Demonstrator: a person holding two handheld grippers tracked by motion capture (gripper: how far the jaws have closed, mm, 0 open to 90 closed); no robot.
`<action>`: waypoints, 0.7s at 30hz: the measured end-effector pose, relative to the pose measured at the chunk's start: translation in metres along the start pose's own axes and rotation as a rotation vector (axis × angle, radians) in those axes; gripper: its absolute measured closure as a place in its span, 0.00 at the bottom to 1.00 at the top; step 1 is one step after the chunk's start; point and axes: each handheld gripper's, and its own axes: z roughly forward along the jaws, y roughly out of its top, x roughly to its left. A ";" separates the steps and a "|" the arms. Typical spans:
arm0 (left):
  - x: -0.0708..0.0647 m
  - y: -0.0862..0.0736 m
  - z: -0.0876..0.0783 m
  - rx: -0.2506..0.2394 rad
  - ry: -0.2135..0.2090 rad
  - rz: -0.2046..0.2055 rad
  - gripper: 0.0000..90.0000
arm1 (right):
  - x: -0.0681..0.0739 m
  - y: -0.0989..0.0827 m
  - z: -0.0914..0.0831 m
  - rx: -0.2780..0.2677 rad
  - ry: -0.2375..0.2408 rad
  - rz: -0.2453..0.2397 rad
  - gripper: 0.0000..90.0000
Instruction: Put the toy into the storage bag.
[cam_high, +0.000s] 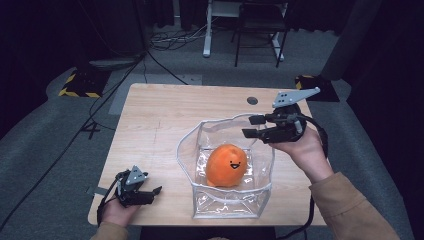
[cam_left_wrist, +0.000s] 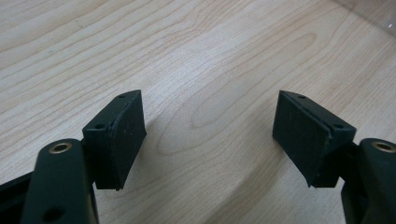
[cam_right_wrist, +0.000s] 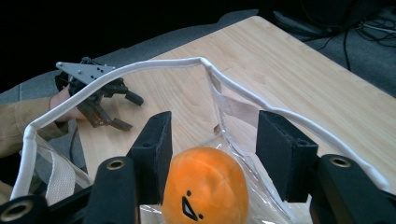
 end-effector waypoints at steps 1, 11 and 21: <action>0.000 0.000 0.000 0.000 -0.001 0.000 0.29 | -0.001 -0.001 -0.002 -0.004 -0.003 0.000 0.51; -0.001 -0.001 -0.001 -0.002 0.005 -0.002 0.28 | -0.013 -0.019 -0.032 -0.031 -0.075 0.017 0.51; -0.001 -0.001 -0.001 0.001 0.007 -0.005 0.28 | -0.030 -0.041 -0.054 -0.042 -0.138 0.068 0.50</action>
